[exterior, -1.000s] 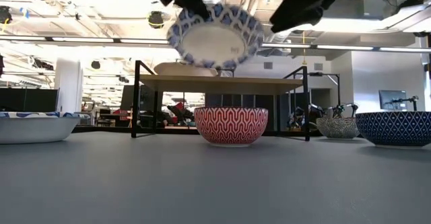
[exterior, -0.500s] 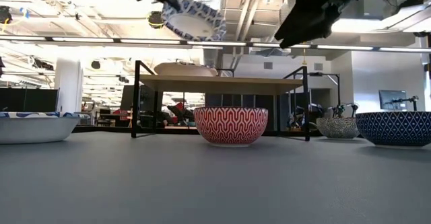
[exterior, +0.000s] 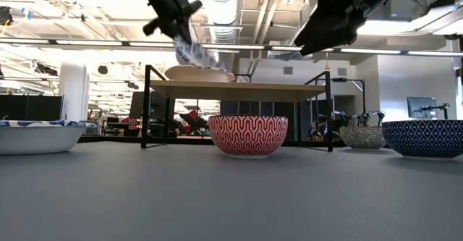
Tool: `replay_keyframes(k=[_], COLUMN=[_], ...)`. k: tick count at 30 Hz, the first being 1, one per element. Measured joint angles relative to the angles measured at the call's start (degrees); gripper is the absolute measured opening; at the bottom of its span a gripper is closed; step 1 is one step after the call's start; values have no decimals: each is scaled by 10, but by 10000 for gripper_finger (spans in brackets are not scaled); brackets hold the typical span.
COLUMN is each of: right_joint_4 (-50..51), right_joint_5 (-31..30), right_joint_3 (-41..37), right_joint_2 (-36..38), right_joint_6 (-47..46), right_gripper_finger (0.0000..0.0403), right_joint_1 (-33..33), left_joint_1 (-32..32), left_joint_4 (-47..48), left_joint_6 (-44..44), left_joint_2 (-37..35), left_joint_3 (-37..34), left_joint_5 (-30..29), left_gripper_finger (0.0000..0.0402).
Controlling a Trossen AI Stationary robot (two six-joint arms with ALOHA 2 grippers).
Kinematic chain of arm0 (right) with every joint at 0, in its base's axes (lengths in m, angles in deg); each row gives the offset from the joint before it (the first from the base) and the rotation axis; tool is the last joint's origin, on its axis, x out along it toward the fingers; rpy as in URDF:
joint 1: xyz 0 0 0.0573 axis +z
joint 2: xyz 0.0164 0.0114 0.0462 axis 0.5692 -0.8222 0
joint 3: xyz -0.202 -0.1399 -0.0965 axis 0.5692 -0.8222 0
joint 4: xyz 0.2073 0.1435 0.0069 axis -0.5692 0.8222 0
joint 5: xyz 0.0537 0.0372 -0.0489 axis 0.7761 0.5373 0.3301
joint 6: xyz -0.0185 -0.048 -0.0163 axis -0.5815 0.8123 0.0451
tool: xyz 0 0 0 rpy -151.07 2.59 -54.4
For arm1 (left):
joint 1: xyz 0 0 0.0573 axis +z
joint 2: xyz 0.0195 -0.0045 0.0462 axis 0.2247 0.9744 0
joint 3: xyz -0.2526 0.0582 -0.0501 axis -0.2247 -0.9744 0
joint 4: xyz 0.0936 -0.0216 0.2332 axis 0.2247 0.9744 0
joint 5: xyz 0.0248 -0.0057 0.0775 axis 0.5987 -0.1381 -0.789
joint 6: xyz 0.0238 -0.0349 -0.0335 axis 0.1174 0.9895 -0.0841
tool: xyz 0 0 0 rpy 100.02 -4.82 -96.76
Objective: Place and stack bowls onto a shelf
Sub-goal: Stack the white patterned bowl on top of the white patterned bowl on the shelf
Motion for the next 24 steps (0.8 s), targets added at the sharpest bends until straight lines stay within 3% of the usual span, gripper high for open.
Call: replay_keyframes(k=[10, 17, 24], right_joint_4=[0, 0, -1], right_joint_5=[0, 0, 0], right_joint_3=[0, 0, 0], right_joint_2=[0, 0, 0], right_joint_6=[0, 0, 0], right_gripper_finger=[268, 268, 268], right_joint_1=[-1, -19, -26], left_joint_1=[7, -2, -12], left_joint_4=[6, -16, -16], left_joint_6=[-35, -92, -138], left_joint_2=[4, -10, 55], left_joint_3=[16, 26, -15], left_joint_5=[-26, -15, -3], left_gripper_finger=[162, 169, 169])
